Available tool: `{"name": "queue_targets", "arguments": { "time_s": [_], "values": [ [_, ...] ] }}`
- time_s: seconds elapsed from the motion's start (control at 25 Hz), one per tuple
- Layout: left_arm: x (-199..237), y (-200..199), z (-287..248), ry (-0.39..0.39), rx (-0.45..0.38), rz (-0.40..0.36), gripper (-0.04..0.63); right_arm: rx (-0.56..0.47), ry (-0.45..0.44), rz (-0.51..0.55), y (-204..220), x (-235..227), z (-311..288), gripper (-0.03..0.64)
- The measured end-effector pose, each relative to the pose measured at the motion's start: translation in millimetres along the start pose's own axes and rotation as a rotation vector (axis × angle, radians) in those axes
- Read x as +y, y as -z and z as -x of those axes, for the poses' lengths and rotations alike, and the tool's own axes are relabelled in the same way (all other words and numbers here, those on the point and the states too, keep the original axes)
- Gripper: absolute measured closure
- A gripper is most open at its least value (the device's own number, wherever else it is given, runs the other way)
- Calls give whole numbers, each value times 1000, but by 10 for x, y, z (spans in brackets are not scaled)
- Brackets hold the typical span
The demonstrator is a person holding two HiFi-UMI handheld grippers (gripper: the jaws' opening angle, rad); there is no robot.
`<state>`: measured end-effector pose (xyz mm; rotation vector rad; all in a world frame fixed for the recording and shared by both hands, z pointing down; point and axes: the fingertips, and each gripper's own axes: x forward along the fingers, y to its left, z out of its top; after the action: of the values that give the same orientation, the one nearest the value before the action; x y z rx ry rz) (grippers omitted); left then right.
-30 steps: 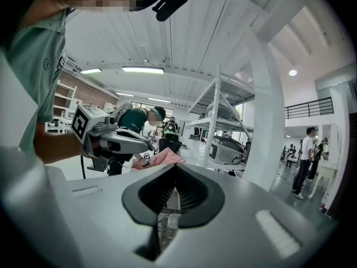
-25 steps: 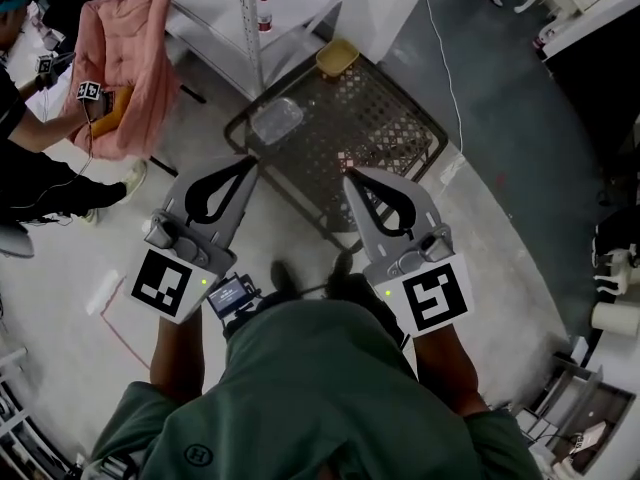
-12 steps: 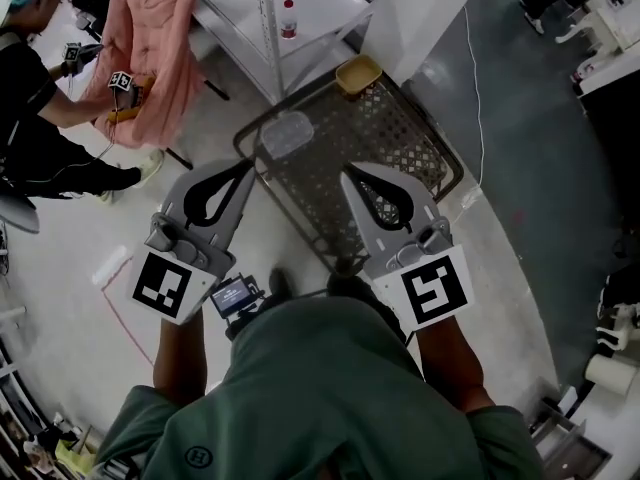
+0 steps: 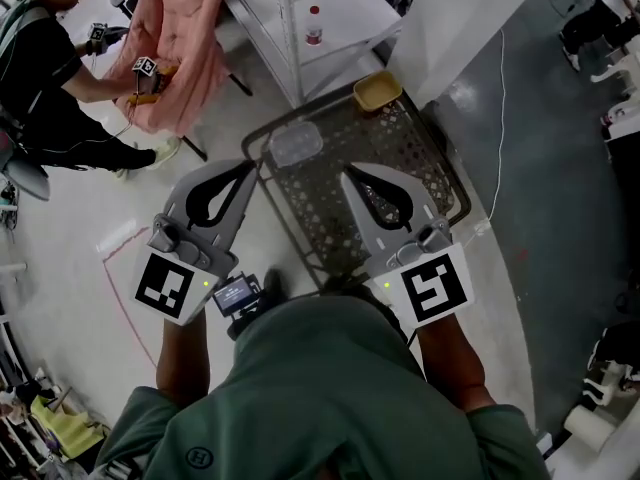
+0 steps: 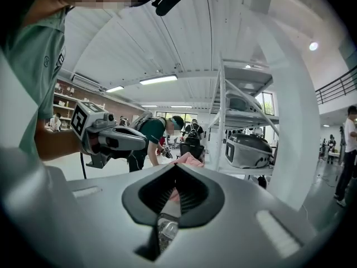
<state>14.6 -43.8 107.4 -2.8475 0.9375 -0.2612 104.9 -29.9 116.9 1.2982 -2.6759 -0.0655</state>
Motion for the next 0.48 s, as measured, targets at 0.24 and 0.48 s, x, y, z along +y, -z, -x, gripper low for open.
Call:
{"name": "queue_targets", "arguments": {
  "time_s": [0.24,0.48],
  "values": [
    [3,7,-85,-83,37,-5,592,-30,-86,-5,42,-143,-86,611],
    [51,41,-126,-129,74,-9,592,-31,-123,-20,103,-267,-167,611]
  ]
}}
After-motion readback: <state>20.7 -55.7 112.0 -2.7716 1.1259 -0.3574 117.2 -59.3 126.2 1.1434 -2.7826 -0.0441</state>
